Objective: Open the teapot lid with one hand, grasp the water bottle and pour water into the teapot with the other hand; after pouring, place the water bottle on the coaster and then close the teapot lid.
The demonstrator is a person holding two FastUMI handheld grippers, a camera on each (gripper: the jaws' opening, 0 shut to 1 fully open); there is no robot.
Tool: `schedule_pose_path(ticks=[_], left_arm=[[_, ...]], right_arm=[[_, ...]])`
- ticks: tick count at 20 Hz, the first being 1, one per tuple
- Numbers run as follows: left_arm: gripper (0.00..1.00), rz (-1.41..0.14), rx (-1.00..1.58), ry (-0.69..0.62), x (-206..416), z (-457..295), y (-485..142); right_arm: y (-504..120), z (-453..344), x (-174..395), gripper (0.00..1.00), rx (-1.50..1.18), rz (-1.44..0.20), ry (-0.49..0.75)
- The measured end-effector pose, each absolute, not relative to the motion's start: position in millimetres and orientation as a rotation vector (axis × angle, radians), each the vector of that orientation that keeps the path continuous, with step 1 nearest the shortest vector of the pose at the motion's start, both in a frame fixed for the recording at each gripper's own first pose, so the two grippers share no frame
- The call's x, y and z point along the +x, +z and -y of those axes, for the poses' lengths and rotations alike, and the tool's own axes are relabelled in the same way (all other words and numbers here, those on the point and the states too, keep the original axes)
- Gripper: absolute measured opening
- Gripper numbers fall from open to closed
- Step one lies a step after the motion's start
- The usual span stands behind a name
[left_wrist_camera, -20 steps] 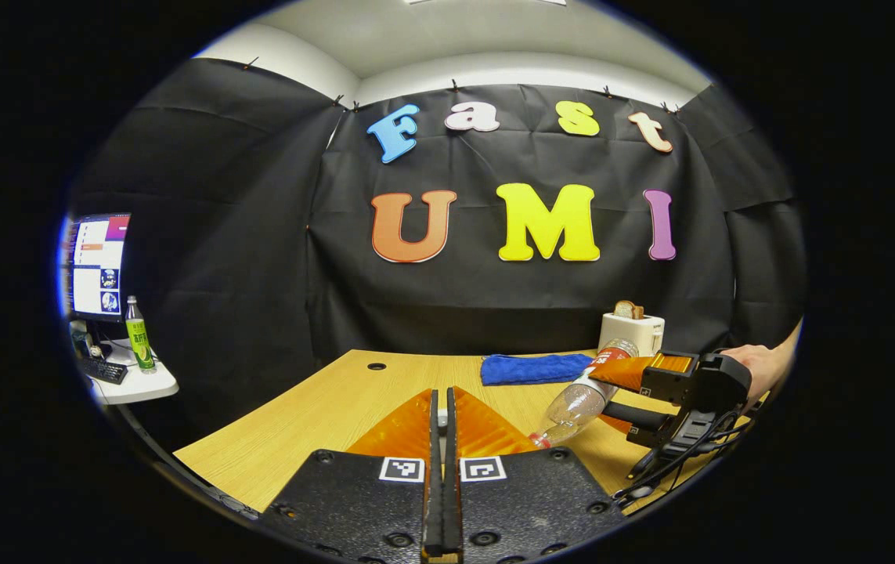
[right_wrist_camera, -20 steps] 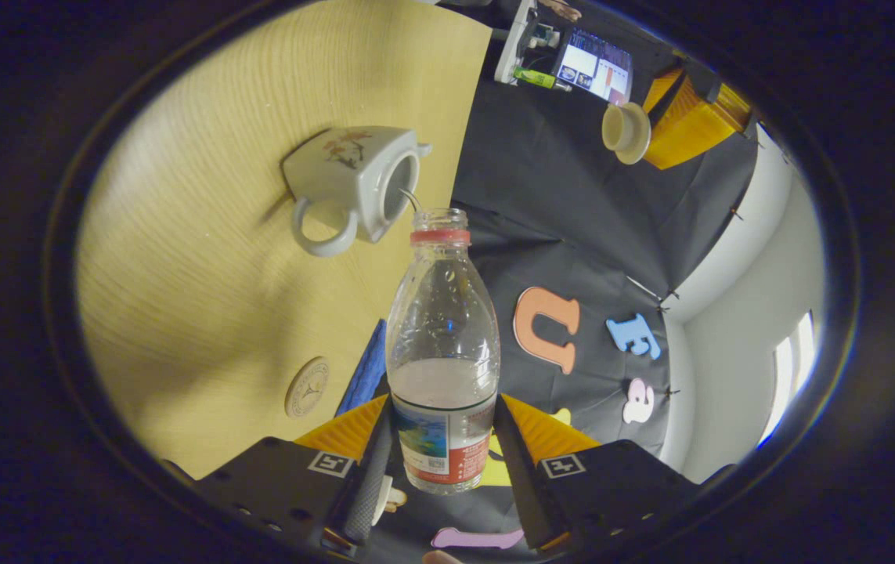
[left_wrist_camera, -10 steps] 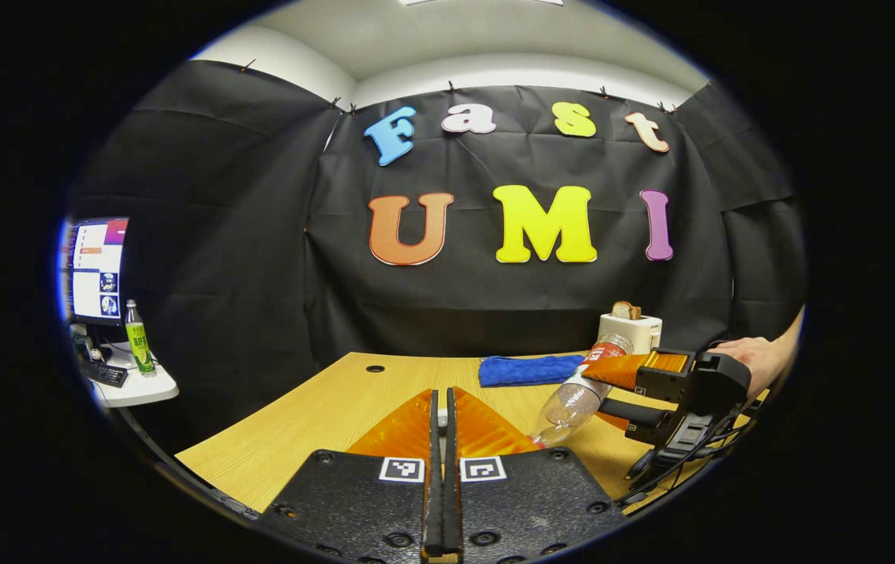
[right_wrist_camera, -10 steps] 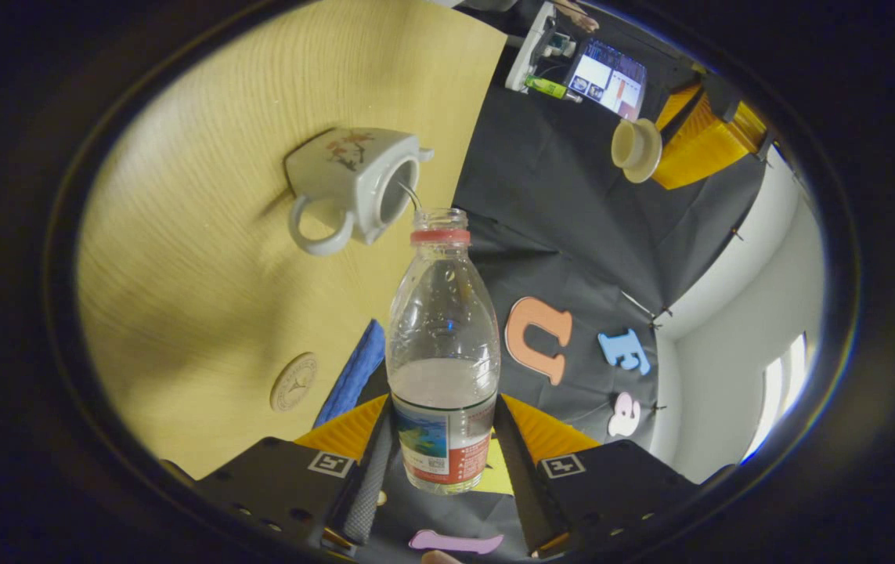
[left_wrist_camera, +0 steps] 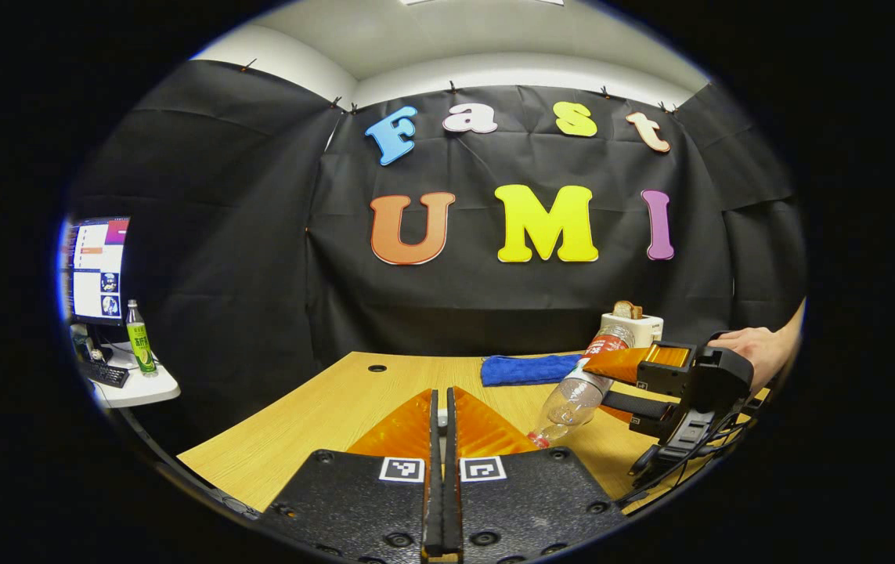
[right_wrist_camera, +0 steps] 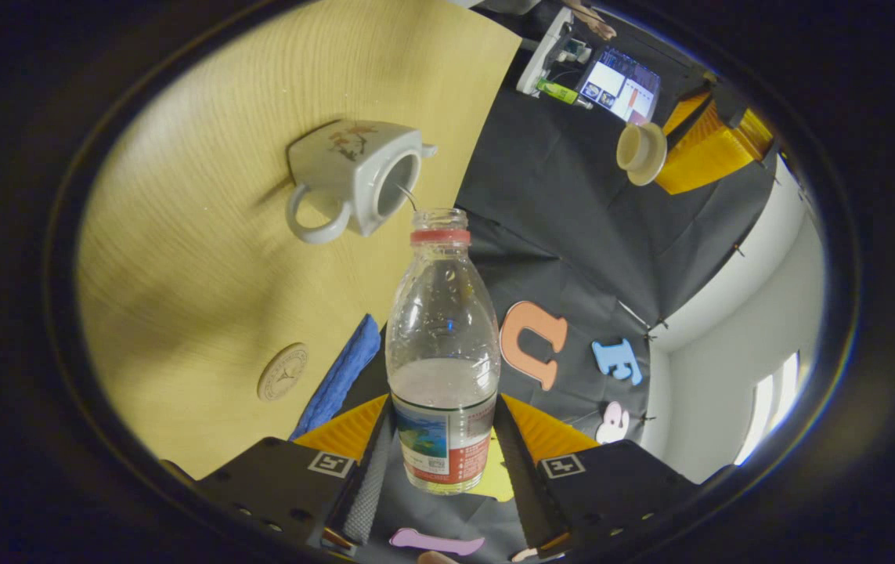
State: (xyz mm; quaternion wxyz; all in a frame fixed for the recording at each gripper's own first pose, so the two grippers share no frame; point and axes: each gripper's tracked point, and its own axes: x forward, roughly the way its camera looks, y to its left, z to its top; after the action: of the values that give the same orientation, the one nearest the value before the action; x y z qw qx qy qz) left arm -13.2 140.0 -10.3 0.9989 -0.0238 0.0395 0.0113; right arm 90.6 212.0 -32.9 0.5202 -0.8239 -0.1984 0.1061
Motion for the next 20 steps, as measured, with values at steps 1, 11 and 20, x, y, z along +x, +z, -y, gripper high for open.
schedule_pose_path(ticks=[1,11,20], left_arm=[[0.02,-0.079,-0.049,0.021,-13.4,-140.8,-10.6],[0.02,-0.071,-0.055,0.027,-13.3,-144.2,-7.4],[0.02,-0.070,-0.055,0.029,-14.2,-146.1,-7.4]], right_arm=[[-32.1,-212.1,91.3,0.71,-1.980,0.478,0.254],[-28.6,-214.4,90.2,0.72,-2.009,0.513,0.245],[-26.2,-215.0,91.1,0.71,-2.018,0.530,0.245]])
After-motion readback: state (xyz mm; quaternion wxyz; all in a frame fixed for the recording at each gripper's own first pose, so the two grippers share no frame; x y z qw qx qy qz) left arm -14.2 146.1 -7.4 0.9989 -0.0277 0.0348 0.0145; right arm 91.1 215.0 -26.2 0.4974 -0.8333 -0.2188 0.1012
